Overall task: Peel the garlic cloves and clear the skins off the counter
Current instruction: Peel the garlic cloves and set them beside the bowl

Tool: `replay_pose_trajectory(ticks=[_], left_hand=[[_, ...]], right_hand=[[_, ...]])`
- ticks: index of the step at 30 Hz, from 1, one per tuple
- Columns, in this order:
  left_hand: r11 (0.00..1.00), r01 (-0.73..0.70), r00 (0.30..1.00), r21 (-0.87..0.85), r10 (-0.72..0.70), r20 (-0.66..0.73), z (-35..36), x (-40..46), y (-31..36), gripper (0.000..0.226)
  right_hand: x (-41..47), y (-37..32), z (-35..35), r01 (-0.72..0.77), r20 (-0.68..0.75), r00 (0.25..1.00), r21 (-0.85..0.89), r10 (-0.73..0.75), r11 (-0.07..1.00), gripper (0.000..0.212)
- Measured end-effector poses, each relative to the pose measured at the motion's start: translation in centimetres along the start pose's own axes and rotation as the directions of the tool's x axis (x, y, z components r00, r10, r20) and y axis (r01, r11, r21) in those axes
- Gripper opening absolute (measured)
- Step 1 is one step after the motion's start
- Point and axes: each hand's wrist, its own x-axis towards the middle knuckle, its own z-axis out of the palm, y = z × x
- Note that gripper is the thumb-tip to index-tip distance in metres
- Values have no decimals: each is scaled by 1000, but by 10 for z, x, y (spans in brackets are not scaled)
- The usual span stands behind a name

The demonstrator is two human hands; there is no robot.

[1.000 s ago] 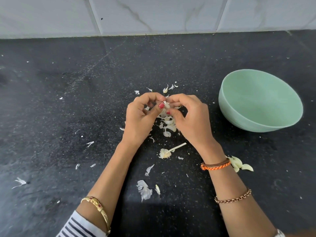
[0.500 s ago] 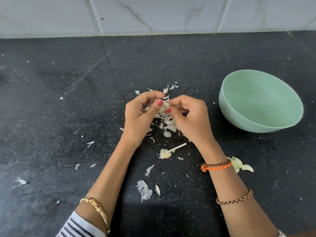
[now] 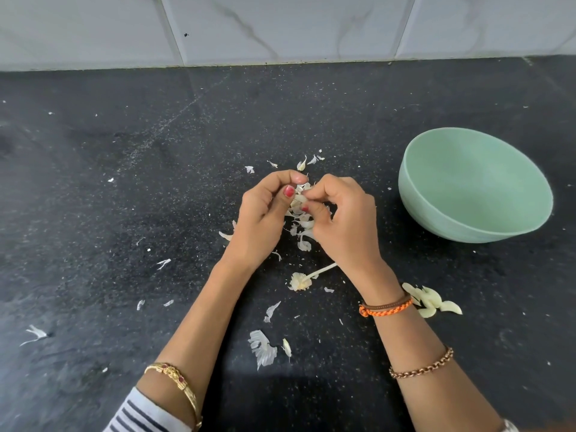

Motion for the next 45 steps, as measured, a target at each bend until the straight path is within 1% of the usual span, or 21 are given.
replay_pose_trajectory(ticks=[3,7,10,13,15,17,20,23,29,31,34,39,41,45], left_hand=[[999,1,1000,-35,0,19,5,-1,2,31],[998,-21,999,-53,23,29,10,-3,-1,22],[998,-37,998,-51,34,-55,8,-2,-3,19],[999,-9,994,-38,4,-106,-2,2,-5,18],[1000,-3,994,-4,3,-106,-7,3,-5,19],[999,-18,994,46,23,-104,-6,2,-4,22],[993,-34,994,113,45,-104,-3,0,-3,26],[991,-28,989,133,47,-142,-1,-1,-1,25],[982,-25,984,189,57,-167,0,-2,0,23],[982,-15,983,190,49,-175,0,-2,1,22],[987,9,983,158,20,-184,0,-3,3,23],[998,66,977,21,-60,-206,-1,-2,3,23],[994,87,971,-70,-100,-218,-1,-1,3,27],[965,122,957,-234,-177,-232,-2,0,6,32]], right_hand=[[0,-1,2,44,-65,997,-61,-48,997,5],[-1,-2,5,83,-142,984,-174,-109,981,8],[-1,-3,5,108,-218,963,-230,-159,967,9],[0,-1,3,71,-271,954,-220,-131,973,11],[0,1,1,22,-252,966,-172,-66,985,8],[0,3,0,-24,-197,980,-132,-3,991,7],[1,3,0,-66,-111,993,-133,51,989,9],[1,2,0,-73,-70,996,-143,63,987,9],[1,1,-1,-61,-40,998,-182,54,981,8],[1,0,-1,-49,-50,998,-197,40,979,8],[0,-2,-1,14,-98,995,-215,-36,977,10],[1,-4,1,196,-205,942,-312,-267,930,18],[2,-2,1,246,-213,922,-325,-324,913,19],[2,1,3,335,-185,882,-401,-433,853,18]])
